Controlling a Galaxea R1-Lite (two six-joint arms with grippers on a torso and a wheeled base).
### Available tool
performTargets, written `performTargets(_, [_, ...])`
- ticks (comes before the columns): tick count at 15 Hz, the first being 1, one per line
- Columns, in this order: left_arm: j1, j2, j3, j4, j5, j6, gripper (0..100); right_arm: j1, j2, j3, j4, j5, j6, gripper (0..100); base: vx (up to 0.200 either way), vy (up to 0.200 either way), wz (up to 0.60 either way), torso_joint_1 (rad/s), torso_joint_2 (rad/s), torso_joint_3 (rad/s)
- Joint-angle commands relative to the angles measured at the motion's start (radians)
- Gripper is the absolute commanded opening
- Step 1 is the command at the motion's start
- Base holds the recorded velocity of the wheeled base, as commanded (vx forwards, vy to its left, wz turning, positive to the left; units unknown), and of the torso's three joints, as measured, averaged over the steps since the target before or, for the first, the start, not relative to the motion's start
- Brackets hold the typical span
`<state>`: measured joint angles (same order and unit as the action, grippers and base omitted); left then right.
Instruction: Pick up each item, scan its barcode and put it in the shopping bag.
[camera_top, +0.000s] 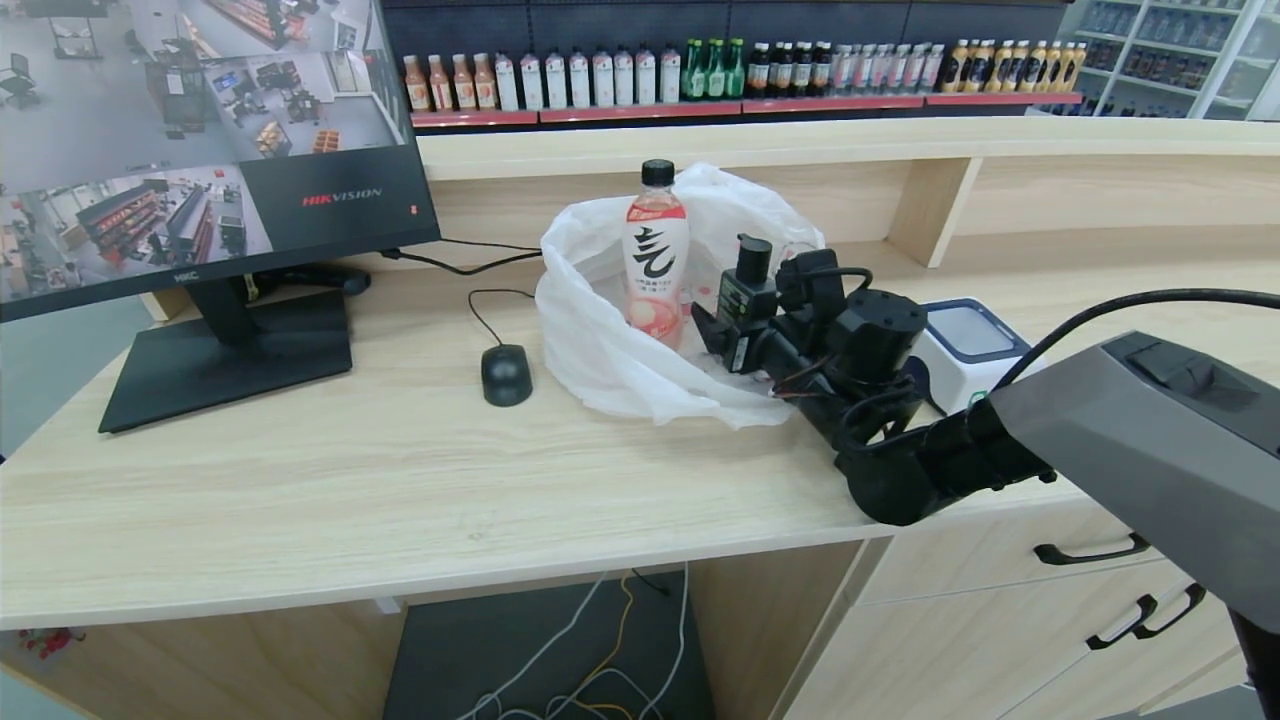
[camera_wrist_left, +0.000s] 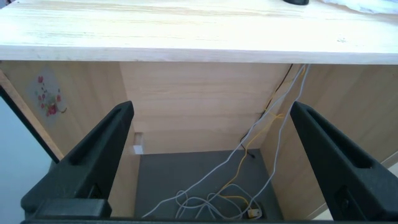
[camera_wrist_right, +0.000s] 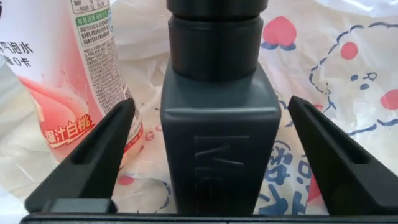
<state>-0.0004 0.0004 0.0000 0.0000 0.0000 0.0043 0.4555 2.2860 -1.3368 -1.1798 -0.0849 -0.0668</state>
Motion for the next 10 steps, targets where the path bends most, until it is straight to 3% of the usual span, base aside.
performTargets(1, [-0.001, 0.000, 0.000, 0.000, 0.000, 0.000, 100, -0.003, -0.017, 0.004, -0.018, -0.001, 0.001, 100, 0.000, 0.000, 0.00, 0.000, 0.00, 0.000])
performTargets(10, [-0.001, 0.000, 0.000, 0.000, 0.000, 0.000, 100, 0.000, -0.237, 0.160, -0.052, 0.030, -0.001, 100, 0.000, 0.000, 0.00, 0.000, 0.00, 0.000])
